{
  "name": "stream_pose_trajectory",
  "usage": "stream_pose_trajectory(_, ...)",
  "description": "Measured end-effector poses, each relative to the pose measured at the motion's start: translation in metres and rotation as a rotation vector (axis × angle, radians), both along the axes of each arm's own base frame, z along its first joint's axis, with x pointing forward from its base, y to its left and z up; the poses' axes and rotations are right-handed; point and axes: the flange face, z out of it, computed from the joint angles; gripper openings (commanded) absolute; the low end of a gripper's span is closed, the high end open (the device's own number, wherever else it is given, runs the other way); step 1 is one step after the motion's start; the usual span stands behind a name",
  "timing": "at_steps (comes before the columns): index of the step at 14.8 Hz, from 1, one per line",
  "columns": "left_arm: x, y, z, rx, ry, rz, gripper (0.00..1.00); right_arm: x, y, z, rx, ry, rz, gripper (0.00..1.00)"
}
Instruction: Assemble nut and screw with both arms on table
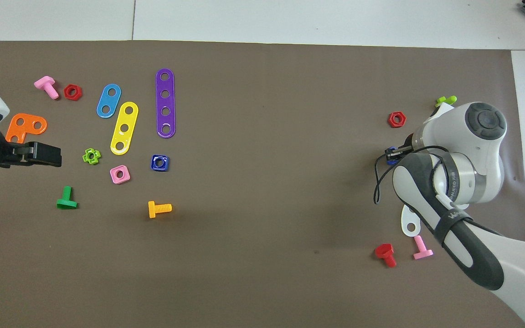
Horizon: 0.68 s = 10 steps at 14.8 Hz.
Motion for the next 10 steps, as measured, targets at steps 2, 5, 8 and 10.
stream_pose_trajectory(2, 0.000, 0.000, 0.000, 0.000, 0.000, 0.000, 1.00, 0.006, 0.001, 0.018, 0.005, -0.028, -0.044, 0.00)
stream_pose_trajectory(5, 0.000, 0.000, 0.000, 0.000, 0.000, 0.000, 1.00, 0.014, 0.026, 0.075, 0.018, -0.071, -0.123, 0.00)
stream_pose_trajectory(8, 0.000, 0.000, 0.000, 0.000, 0.000, 0.000, 1.00, 0.014, 0.078, 0.134, 0.030, -0.071, -0.186, 0.00)
stream_pose_trajectory(10, 0.000, 0.000, 0.000, 0.000, 0.000, 0.000, 1.00, 0.011, 0.121, 0.159, 0.040, -0.083, -0.228, 0.00)
